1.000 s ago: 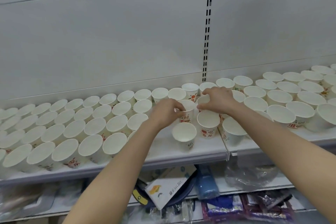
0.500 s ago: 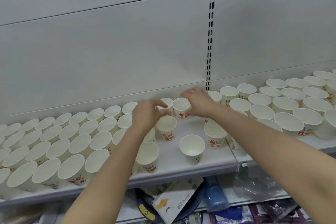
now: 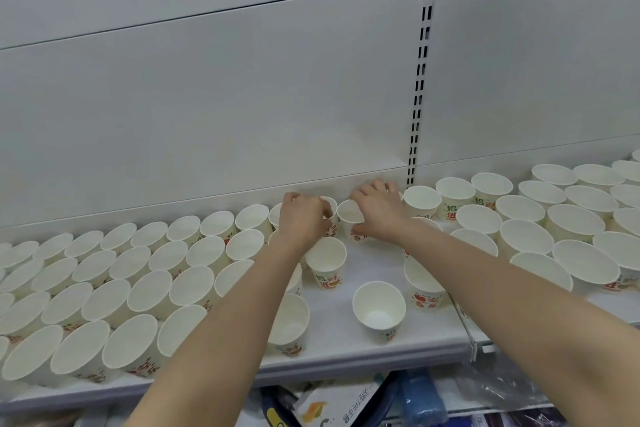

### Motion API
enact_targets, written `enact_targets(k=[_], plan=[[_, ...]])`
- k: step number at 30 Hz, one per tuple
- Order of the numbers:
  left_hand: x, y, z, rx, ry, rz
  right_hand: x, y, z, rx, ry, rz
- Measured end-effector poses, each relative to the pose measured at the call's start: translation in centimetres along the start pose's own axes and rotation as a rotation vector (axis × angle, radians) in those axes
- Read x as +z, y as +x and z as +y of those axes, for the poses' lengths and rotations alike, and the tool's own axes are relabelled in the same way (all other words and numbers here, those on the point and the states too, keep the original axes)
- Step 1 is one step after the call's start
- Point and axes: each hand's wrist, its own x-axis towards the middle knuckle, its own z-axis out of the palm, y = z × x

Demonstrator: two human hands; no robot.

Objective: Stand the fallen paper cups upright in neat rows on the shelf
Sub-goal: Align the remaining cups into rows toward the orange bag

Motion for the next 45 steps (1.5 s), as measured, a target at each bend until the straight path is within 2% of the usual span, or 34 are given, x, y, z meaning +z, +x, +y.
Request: enact_targets(k=[4,6,7,9,11,15,19,22,25,27,33,40,43,45], plan=[[-2.3,-1.4,-0.5,0.009,-0.189,0.002,-0.5,-1.0,0.8,0.034,0.076,0.036],[-3.9,-2.8,-1.3,0.047,-0.342,-0.087,-1.8,-2.2,2.0,0.06,0.147,0.049],[-4.6,-3.6,-1.5,0.086,-0.345,-0.166,-2.5,-3.2,2.9,0.088,0.177,0.053],[-5.3,-4.8,-1.5,0.165,-0.167,-0.31,-4.0,-5.0,4.6,0.16,0.224,0.016],[-4.6,-5.2,-1.0,0.203,-0.019,-0.377,-4.9,-6.7,5.7,0.227,0.225,-0.06],[-3.1,-4.9,0.0,0.179,-0.034,-0.292,-4.5,-8.4,4.9,0.259,0.043,-0.218],[-2.3,-4.1,0.7,0.159,0.04,-0.232,-3.9,-8.4,3.9,0.339,0.04,-0.21],[-1.9,-3.9,1.1,0.139,-0.028,-0.2,-3.9,-8.2,3.6,0.38,0.099,-0.221],[-1.6,-2.8,2.4,0.147,-0.157,-0.035,-3.7,-8.0,3.5,0.351,0.158,-0.187],[-1.4,-1.5,3.5,0.141,-0.131,0.023,-3.7,-8.1,3.2,0.316,0.193,-0.176],[0.1,0.9,5.6,0.122,0.044,-0.065,-3.1,-8.6,2.6,0.215,0.255,-0.112],[1.0,1.4,5.6,0.118,-0.039,-0.028,-2.4,-8.0,2.1,0.156,0.309,-0.142],[0.7,1.1,4.5,0.107,-0.167,-0.003,-3.7,-8.0,2.9,0.177,0.599,0.005],[0.3,0.8,4.1,0.125,-0.215,0.054,-4.2,-7.0,4.5,0.203,0.554,0.161]])
